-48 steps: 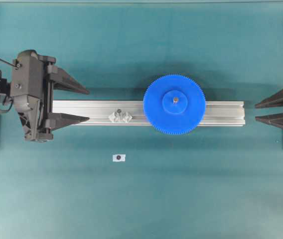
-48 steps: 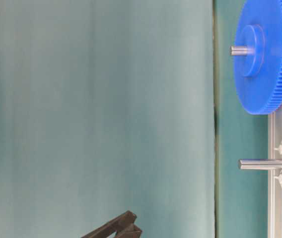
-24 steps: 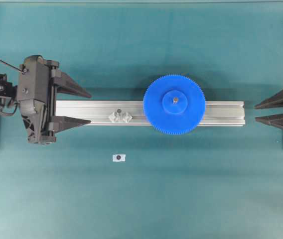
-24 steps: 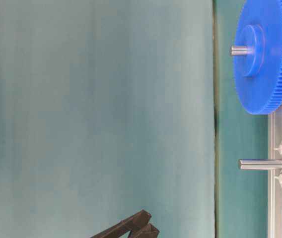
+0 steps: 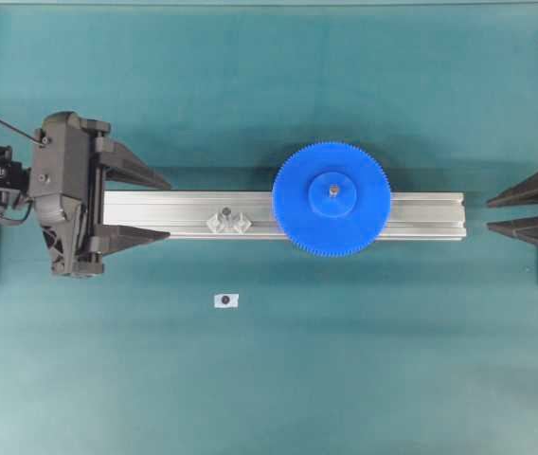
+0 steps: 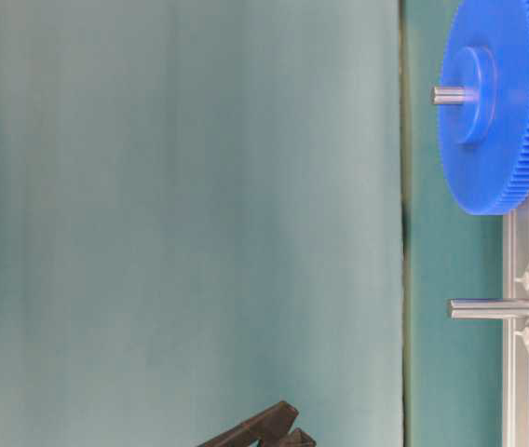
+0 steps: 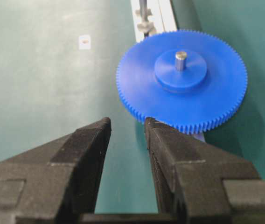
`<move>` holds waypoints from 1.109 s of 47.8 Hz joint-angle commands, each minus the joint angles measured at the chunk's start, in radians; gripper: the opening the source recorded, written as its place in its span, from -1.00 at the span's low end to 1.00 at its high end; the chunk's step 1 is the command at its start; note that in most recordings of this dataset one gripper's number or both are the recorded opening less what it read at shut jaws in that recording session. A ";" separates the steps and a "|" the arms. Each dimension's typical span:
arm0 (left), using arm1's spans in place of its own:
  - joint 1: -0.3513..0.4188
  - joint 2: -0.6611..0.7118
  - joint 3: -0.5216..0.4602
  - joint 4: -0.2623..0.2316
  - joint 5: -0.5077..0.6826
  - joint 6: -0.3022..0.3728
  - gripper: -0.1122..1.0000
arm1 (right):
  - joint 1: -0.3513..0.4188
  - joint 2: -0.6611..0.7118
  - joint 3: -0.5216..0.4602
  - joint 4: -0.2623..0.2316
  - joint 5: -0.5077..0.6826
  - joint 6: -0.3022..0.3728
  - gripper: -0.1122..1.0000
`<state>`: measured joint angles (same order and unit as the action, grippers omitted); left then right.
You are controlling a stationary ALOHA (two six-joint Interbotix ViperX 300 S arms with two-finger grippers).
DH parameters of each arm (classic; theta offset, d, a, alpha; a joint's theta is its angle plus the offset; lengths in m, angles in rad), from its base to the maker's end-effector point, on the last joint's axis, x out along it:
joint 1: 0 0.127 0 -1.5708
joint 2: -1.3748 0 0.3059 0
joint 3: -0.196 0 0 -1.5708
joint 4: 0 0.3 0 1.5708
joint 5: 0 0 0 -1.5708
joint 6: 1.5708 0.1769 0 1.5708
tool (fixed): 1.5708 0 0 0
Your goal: Insert the large gear onto the shaft.
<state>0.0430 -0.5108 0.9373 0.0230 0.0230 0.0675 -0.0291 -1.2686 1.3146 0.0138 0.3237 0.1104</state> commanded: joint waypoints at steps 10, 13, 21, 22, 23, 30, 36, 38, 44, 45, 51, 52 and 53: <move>-0.005 -0.017 0.018 0.000 -0.017 -0.002 0.49 | -0.003 0.008 0.005 -0.003 -0.020 0.003 -0.02; -0.005 -0.026 0.025 0.003 -0.021 -0.002 0.49 | -0.003 0.006 0.005 -0.002 -0.020 0.005 -0.02; -0.005 -0.051 0.057 0.003 -0.063 -0.003 0.49 | -0.003 -0.003 0.020 0.002 -0.028 0.008 -0.02; -0.005 -0.057 0.066 0.003 -0.075 -0.003 0.49 | -0.003 -0.005 0.021 0.002 -0.028 0.008 -0.02; -0.005 -0.061 0.072 0.000 -0.083 -0.003 0.49 | -0.003 -0.009 0.025 0.002 -0.029 0.008 -0.02; -0.005 -0.101 0.117 0.003 -0.144 0.000 0.49 | -0.003 -0.043 0.038 0.003 -0.043 0.008 -0.02; -0.005 -0.133 0.132 0.003 -0.129 0.002 0.49 | -0.003 -0.066 0.040 0.003 -0.043 0.008 -0.02; -0.005 -0.138 0.132 0.000 -0.114 0.002 0.49 | -0.003 -0.067 0.041 0.002 -0.043 0.008 -0.02; -0.005 -0.150 0.123 0.003 -0.084 0.002 0.49 | -0.003 -0.067 0.041 0.002 -0.043 0.008 -0.02; -0.005 -0.153 0.121 0.003 -0.084 0.002 0.49 | -0.003 -0.067 0.040 0.003 -0.043 0.008 -0.02; -0.005 -0.164 0.112 0.000 -0.078 0.003 0.49 | -0.003 -0.067 0.041 0.002 -0.043 0.008 -0.02; -0.005 -0.166 0.110 0.000 -0.077 0.003 0.49 | -0.003 -0.067 0.040 0.002 -0.043 0.008 -0.02; -0.005 -0.167 0.110 0.003 -0.077 0.003 0.49 | -0.003 -0.067 0.041 0.003 -0.043 0.008 -0.02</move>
<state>0.0414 -0.6688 1.0769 0.0215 -0.0522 0.0690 -0.0307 -1.3438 1.3668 0.0153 0.2899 0.1104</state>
